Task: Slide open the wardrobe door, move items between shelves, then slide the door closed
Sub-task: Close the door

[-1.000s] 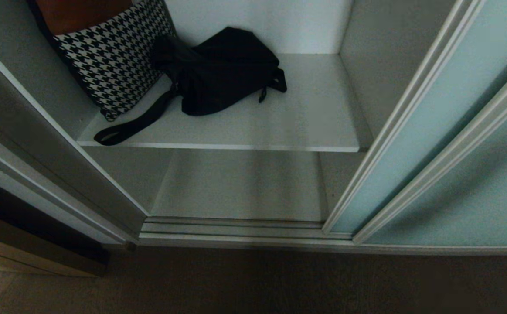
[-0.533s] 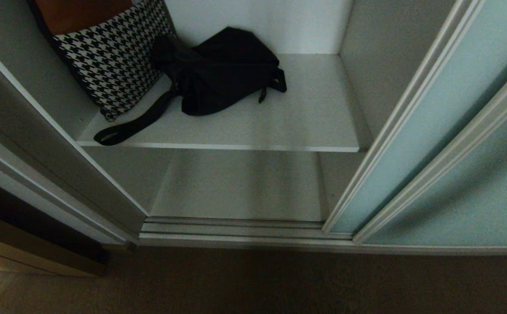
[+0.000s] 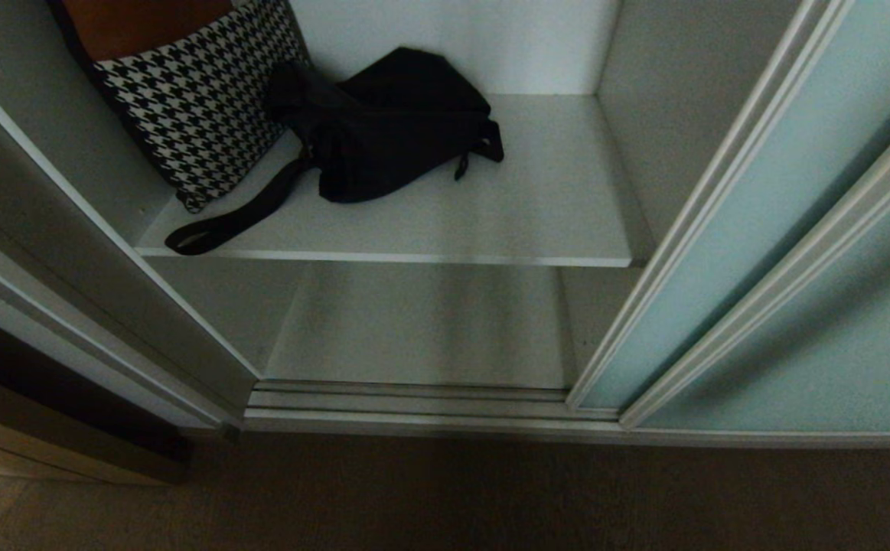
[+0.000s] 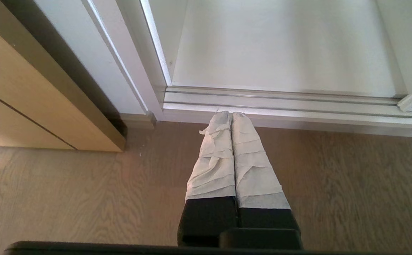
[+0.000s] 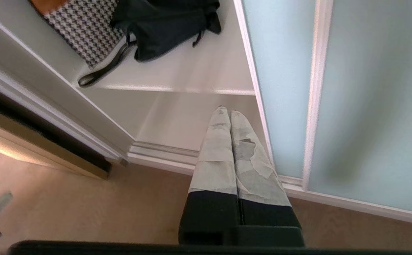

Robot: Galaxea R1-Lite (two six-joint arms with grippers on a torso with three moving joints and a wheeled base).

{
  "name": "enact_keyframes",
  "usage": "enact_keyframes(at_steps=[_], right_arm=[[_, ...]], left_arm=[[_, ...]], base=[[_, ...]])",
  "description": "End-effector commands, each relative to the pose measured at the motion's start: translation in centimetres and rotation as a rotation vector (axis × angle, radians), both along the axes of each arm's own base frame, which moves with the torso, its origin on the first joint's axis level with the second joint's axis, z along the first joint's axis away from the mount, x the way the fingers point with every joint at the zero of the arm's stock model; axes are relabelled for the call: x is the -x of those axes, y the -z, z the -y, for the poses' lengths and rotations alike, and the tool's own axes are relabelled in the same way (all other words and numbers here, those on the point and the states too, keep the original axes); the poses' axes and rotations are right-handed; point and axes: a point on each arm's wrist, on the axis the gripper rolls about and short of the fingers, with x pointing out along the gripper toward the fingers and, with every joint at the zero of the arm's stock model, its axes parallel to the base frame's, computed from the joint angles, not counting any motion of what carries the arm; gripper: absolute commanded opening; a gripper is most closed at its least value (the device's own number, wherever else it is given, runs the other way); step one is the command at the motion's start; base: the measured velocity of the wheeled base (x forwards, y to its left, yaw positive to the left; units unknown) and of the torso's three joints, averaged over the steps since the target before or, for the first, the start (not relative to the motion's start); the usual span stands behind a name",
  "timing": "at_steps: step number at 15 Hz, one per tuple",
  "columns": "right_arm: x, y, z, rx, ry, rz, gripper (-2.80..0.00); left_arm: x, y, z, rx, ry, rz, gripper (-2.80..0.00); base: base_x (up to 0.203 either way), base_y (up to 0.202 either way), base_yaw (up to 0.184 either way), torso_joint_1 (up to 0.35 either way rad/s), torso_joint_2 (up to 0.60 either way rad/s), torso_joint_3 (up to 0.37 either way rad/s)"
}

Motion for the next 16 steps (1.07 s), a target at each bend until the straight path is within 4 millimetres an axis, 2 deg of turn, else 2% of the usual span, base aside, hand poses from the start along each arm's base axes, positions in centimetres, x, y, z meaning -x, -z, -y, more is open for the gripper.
enact_keyframes(at_steps=[1, 4, 10, 16], right_arm=[[-2.1, -0.5, 0.0, -0.003, -0.001, -0.055, -2.8], [-3.1, -0.7, 0.0, -0.046, -0.003, -0.087, -2.8], [-6.9, -1.5, 0.2, -0.102, 0.037, -0.119, -2.8], [-9.7, -1.8, 0.3, -0.136, 0.06, -0.09, -2.8]], left_arm=[[0.0, 0.0, 0.0, 0.001, -0.001, -0.001, -2.8], [0.0, 0.0, 0.0, 0.001, -0.001, -0.001, -2.8], [0.0, 0.0, 0.0, 0.0, -0.001, -0.001, -2.8], [0.0, 0.0, 0.0, 0.001, -0.001, -0.001, -2.8]], base=[[0.0, 0.0, 0.0, 0.0, 0.0, 0.0], [0.0, 0.0, 0.0, 0.0, 0.0, 0.0], [0.0, 0.0, 0.0, 0.0, 0.0, 0.0], [0.0, 0.0, 0.0, 0.0, 0.0, 0.0]])
